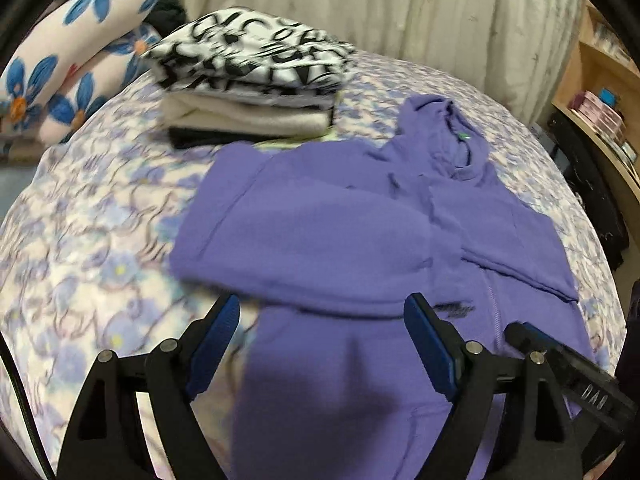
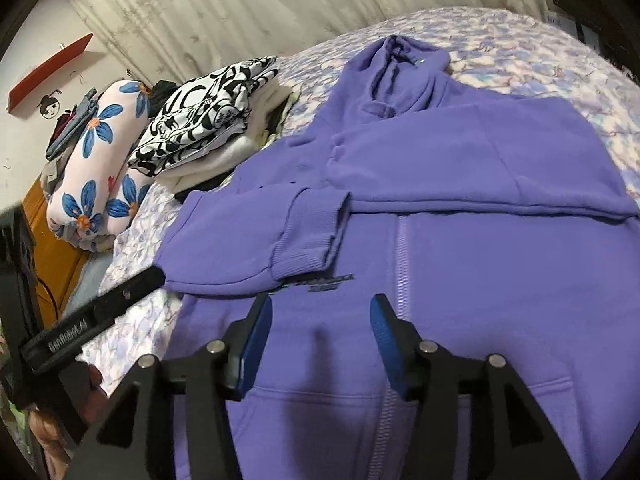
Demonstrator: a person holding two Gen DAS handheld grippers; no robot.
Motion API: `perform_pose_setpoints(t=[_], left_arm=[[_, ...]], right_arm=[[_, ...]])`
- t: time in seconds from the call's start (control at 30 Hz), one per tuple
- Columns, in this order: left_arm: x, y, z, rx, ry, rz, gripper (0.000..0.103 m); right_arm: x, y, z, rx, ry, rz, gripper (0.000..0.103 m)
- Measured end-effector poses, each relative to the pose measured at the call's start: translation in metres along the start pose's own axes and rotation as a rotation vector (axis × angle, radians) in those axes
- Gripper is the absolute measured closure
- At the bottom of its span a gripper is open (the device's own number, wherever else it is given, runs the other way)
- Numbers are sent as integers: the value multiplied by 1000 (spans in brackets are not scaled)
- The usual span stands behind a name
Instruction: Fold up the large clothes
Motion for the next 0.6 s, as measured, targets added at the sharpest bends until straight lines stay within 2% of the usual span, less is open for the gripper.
perform_pose_setpoints(t=[0.23,0.37,0.53,0.57,0.6], left_arm=[[-9,46,-7,67,20,72,20],[-9,61,-10,66,23,109,20],[-8,68,-15,75,24,114,20],[-8,68,-15,75,26,117,20],[-8,69,-16,74,26,118,20]], right_arm=[[30,-8,-32,50,43,-51,52],[51,-11,-63,49,90,-55,52],[58,-7,-106,25,166,-33,52],[58,-4,-109,22,163,-20,57],[59,0,-112,29,166,-2,77]])
Point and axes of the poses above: each gripper's, at about its wrist camera, not at the fingertips, and z roughly against the way its jaws point, y to its left, x to its top, the point moved 1 cm from there along -z, roughly the way its jaws point, and after that the axes turned 8 degrees about z, right-handed, at the moved point
